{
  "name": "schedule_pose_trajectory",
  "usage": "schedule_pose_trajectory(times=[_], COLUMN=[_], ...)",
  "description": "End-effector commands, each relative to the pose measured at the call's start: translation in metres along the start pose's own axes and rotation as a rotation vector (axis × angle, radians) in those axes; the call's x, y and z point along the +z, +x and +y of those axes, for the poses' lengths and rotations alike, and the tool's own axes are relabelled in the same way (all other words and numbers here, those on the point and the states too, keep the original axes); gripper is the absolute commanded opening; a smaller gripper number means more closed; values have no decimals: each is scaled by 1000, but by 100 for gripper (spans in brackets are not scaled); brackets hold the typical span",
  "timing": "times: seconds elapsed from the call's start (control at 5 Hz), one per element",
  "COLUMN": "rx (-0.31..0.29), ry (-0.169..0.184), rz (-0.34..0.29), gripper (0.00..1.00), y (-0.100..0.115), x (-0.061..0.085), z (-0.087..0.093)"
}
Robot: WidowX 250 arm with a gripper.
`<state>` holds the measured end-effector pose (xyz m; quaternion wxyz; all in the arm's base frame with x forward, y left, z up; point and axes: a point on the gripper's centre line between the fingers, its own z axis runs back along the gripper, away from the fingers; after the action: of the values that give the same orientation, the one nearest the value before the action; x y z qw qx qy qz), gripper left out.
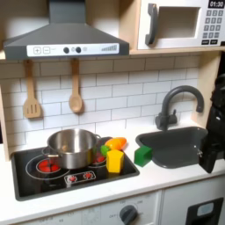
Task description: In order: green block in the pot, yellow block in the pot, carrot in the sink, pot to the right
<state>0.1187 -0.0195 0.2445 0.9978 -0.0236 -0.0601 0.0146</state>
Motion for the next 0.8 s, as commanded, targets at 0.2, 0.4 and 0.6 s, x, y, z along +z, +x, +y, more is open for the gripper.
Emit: schedule_pose_trajectory(times=[0.2,0.4,0.6], rx=[-8,-6,-11], ry=[4,14,3], rz=[10,33,25], gripper=[100,100,100], y=[16,25,42], x=[-6,-13,-18], z=[14,24,25])
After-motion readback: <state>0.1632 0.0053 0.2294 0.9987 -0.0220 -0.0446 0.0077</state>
